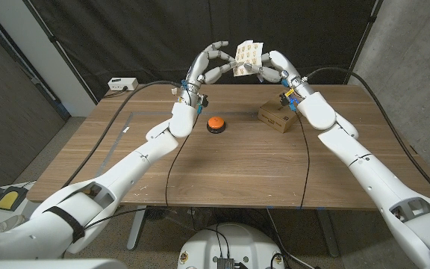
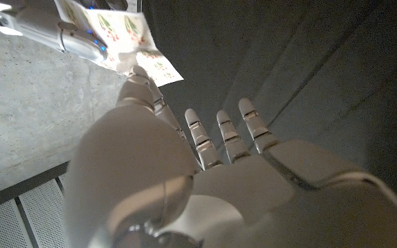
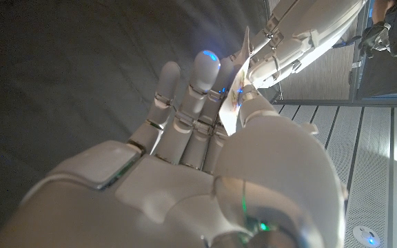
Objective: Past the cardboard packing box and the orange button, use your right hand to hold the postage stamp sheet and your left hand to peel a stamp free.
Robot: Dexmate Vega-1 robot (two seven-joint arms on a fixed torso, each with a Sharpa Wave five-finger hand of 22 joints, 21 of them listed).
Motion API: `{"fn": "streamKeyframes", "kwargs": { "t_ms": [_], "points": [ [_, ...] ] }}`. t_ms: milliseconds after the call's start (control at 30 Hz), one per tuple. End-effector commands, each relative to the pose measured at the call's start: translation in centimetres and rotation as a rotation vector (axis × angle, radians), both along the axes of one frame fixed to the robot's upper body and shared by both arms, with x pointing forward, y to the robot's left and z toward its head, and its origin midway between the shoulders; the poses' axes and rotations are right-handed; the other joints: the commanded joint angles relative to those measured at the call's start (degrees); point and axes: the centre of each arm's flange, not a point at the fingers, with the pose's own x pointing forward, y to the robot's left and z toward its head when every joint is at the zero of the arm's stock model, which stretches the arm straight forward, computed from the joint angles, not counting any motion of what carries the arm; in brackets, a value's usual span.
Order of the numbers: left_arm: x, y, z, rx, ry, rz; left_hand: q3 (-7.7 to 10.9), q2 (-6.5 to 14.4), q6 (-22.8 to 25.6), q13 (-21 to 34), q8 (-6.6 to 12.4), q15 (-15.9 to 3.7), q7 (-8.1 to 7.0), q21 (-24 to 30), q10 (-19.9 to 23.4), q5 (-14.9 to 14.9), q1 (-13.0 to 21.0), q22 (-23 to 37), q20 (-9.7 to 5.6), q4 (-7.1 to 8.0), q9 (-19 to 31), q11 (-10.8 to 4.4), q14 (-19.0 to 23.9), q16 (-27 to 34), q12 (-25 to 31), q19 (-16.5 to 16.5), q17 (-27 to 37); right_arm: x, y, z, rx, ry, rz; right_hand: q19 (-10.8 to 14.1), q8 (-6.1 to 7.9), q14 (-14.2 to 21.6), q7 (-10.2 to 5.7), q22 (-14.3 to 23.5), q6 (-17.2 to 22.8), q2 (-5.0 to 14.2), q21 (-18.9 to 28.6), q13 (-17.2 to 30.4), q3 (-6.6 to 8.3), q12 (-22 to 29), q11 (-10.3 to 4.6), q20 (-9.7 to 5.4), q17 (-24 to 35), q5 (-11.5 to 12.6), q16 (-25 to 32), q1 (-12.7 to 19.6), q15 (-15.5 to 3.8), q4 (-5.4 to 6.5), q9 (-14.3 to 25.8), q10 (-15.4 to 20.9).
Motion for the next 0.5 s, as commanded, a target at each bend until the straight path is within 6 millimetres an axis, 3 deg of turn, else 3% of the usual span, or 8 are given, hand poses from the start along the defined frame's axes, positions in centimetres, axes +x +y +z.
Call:
{"fn": "streamKeyframes", "kwargs": {
  "t_ms": [33, 133, 233, 267, 333, 400, 500],
  "points": [
    [-0.12, 0.98, -0.03, -0.073, -0.024, -0.024, 1.23, 2.4, 4.6, 0.1, -0.63, -4.60, 2.94, 0.3, 0.7, -0.4, 0.7, 0.1, -0.33, 0.15, 0.7, 0.15, 0.3, 0.1, 0.5, -0.1, 0.3, 0.87, 0.52, 0.16, 0.005, 0.010, -0.008, 0.0, 0.29, -1.1, 0.29, 0.0, 0.7, 0.33, 0.2, 0.3, 0.37, 0.2, -0.69, -4.30, 0.4, 0.2, 0.2, 1.0, -2.41, -0.10, 0.4, 15.7],
    [-0.16, 1.28, 0.02, -0.083, -0.034, -0.007, 1.91, 3.3, 3.5, 0.1, -0.78, -4.61, 4.29, 0.4, 0.8, -0.8, 1.3, 0.1, -0.37, -0.03, 1.6, 0.14, 0.2, 0.0, 0.6, -0.2, 0.5, 0.88, 0.70, 0.19, 0.001, 0.007, -0.003, -0.2, 0.24, -1.1, 0.28, -0.1, 0.7, 0.35, 0.2, 0.3, 0.39, 0.1, -0.66, -4.30, 0.3, 0.2, 0.2, 1.0, -2.41, -0.09, 0.5, 15.6],
    [-0.13, 1.33, -0.21, -0.024, -0.041, 0.022, 1.78, 2.6, 5.9, 0.2, -0.17, -4.32, 3.68, 0.6, -0.5, -1.4, 1.1, 0.1, -0.73, -0.18, 1.5, 0.27, -0.3, -0.5, 0.2, 0.1, 0.6, 1.05, 0.89, 0.36, 0.004, 0.008, -0.007, -0.1, 0.18, -1.2, 0.32, -0.1, 0.7, 0.30, 0.2, 0.3, 0.40, 0.1, -0.64, -4.25, 0.4, 0.2, 0.3, 1.1, -2.40, -0.11, 0.5, 15.7],
    [-0.12, 1.32, -0.23, -0.004, -0.038, 0.019, -0.12, -1.2, 0.0, 0.3, -3.16, -3.46, 3.78, 0.7, -2.5, -1.8, -0.7, 0.0, -0.20, -0.32, 1.1, 0.40, -1.1, -1.1, -0.6, -0.1, 0.8, 1.12, 0.92, 0.39, 0.006, 0.009, -0.008, -0.2, 0.14, -1.3, 0.29, -0.1, 0.7, 0.31, 0.2, 0.3, 0.42, 0.1, -0.64, -4.22, 0.4, 0.2, 0.2, 1.0, -2.40, -0.10, 0.5, 15.7],
    [-0.15, 1.31, -0.14, 0.038, -0.035, 0.029, -1.81, -3.6, -6.0, 0.8, -5.10, -1.87, 3.83, 0.4, -6.2, -1.0, -2.7, 0.1, 0.71, 0.16, 2.3, 0.74, -3.0, -2.0, -1.7, -1.4, 1.2, 1.21, 0.98, 0.41, 0.009, 0.009, -0.007, -0.2, 0.11, -1.3, 0.29, -0.2, 0.7, 0.32, 0.2, 0.4, 0.43, 0.1, -0.69, -4.26, 0.4, 0.2, 0.2, 1.0, -2.40, -0.09, 0.5, 15.7],
    [-0.18, 1.33, 0.08, 0.082, -0.026, 0.038, -3.71, -5.8, -12.1, 1.4, -6.55, -0.52, 2.88, 0.1, -9.8, 0.1, -5.0, 0.3, 1.61, 0.87, 3.6, 2.39, -5.1, -2.7, -2.6, -2.9, 1.8, 1.20, 1.10, 0.40, 0.009, 0.007, -0.005, -0.2, 0.12, -1.2, 0.34, -0.2, 0.8, 0.35, 0.2, 0.3, 0.43, 0.1, -0.68, -4.28, 0.4, 0.2, 0.2, 1.1, -2.40, -0.08, 0.6, 15.7],
    [-0.16, 1.30, 0.19, 0.124, -0.015, 0.050, -5.04, -7.4, -17.6, 1.9, -7.55, 1.68, 2.76, -0.1, -13.9, 1.4, -5.6, 0.5, 2.27, 0.80, 4.7, 5.48, -7.7, -3.4, -3.6, -4.1, 2.2, 1.17, 1.26, 0.46, 0.007, 0.002, -0.006, -0.2, 0.10, -1.2, 0.34, -0.2, 0.8, 0.33, 0.2, 0.1, 0.43, 0.0, -0.65, -4.24, 0.4, 0.2, 0.2, 1.1, -2.40, -0.10, 0.6, 15.8]
  ]
}}
